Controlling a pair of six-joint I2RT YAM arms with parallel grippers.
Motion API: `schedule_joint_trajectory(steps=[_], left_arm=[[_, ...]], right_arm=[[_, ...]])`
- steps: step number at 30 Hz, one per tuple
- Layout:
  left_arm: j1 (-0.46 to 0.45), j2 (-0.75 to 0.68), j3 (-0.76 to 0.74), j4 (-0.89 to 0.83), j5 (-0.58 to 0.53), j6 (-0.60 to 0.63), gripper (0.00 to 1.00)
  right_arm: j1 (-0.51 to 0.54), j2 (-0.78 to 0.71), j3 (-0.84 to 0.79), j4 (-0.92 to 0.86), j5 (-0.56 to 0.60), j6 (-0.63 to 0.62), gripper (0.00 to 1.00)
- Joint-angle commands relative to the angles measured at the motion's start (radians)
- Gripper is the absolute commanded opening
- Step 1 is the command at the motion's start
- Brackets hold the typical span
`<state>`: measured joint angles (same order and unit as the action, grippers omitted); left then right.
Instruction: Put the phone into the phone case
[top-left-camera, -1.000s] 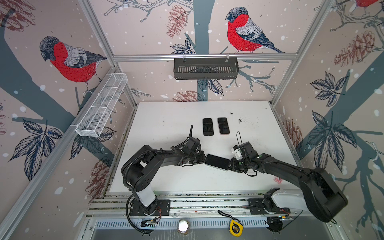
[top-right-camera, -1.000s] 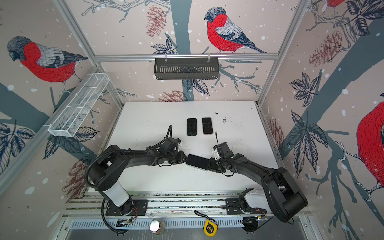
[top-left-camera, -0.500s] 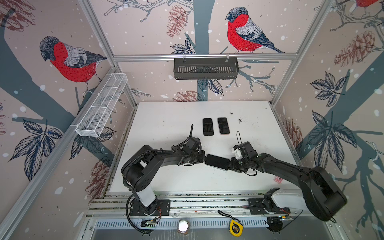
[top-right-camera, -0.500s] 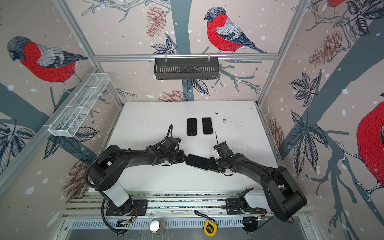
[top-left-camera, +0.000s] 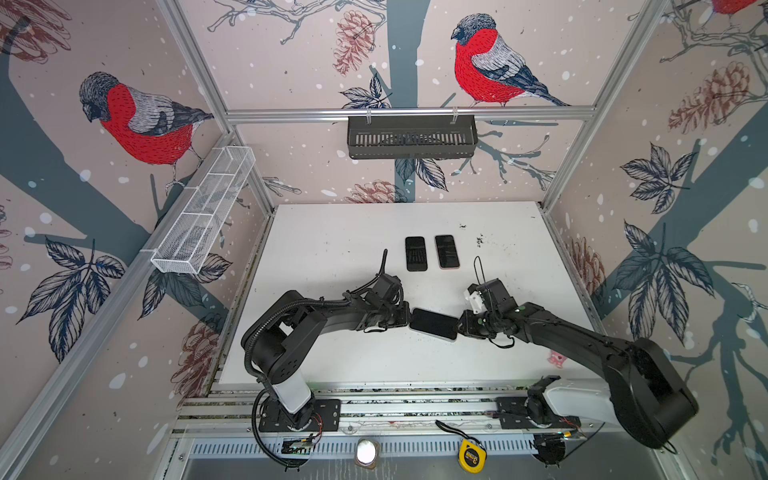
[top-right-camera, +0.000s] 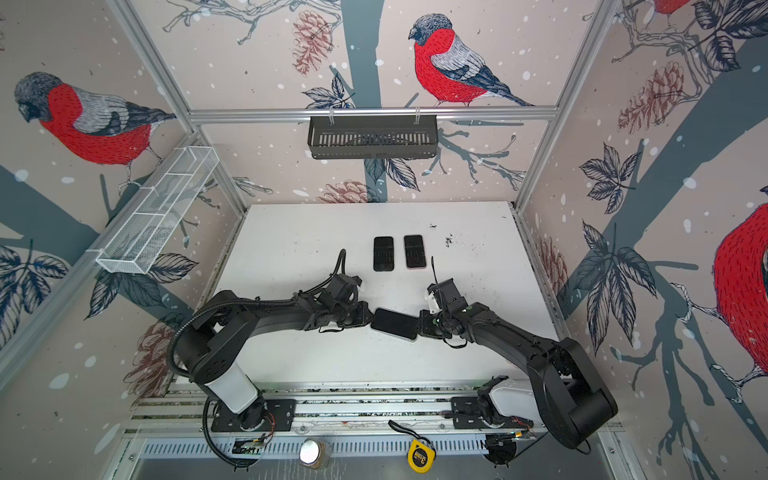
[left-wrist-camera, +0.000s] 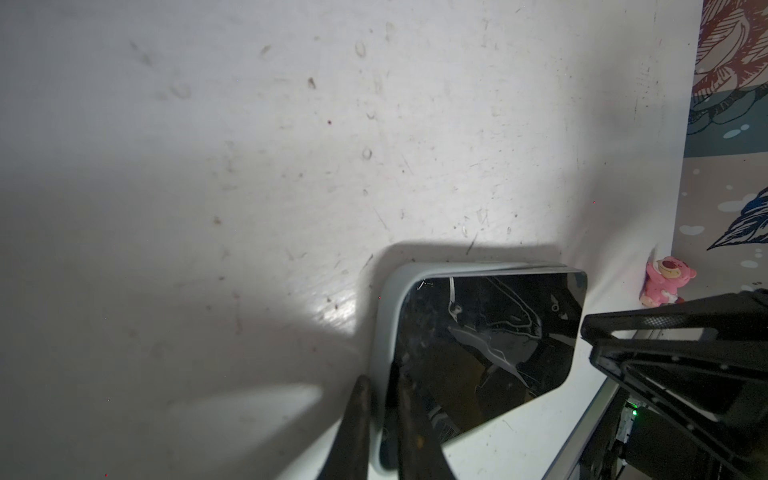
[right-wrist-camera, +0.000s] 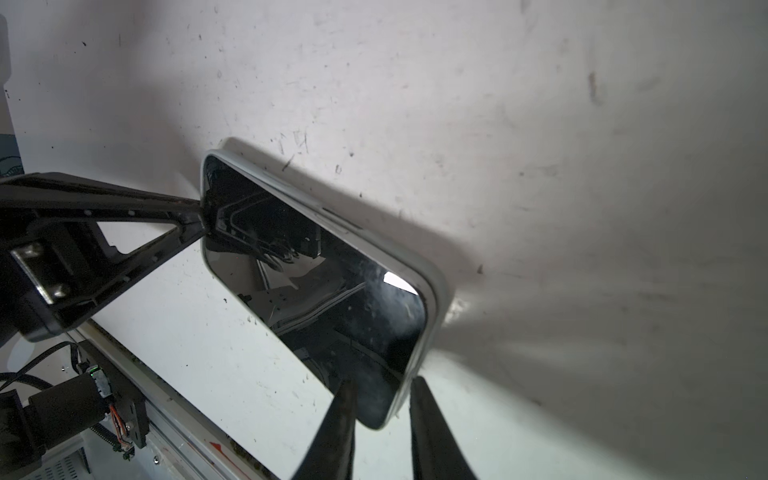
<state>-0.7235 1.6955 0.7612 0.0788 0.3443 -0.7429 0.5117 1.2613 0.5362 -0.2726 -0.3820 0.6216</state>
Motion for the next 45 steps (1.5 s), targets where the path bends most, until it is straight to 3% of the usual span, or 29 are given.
schedule_joint_trajectory(steps=[1, 14, 20, 38, 45], left_arm=[[-0.007, 0.0, -0.005, -0.091, -0.017, 0.01, 0.15], [-0.027, 0.018, -0.011, -0.079, -0.021, 0.005, 0.14], [-0.031, 0.024, -0.01, -0.073, -0.013, 0.004, 0.14], [-0.034, 0.019, 0.002, -0.107, -0.036, 0.024, 0.14], [-0.034, -0.071, 0.07, -0.269, -0.132, 0.068, 0.18]], right_arm=[[0.005, -0.003, -0.006, -0.009, 0.008, -0.013, 0.22], [0.068, 0.028, -0.054, 0.075, 0.007, 0.041, 0.14], [0.079, 0.042, -0.041, 0.082, 0.017, 0.049, 0.04], [0.117, 0.05, -0.026, 0.046, 0.097, 0.051, 0.02], [0.019, -0.028, 0.064, -0.06, 0.123, -0.034, 0.07]])
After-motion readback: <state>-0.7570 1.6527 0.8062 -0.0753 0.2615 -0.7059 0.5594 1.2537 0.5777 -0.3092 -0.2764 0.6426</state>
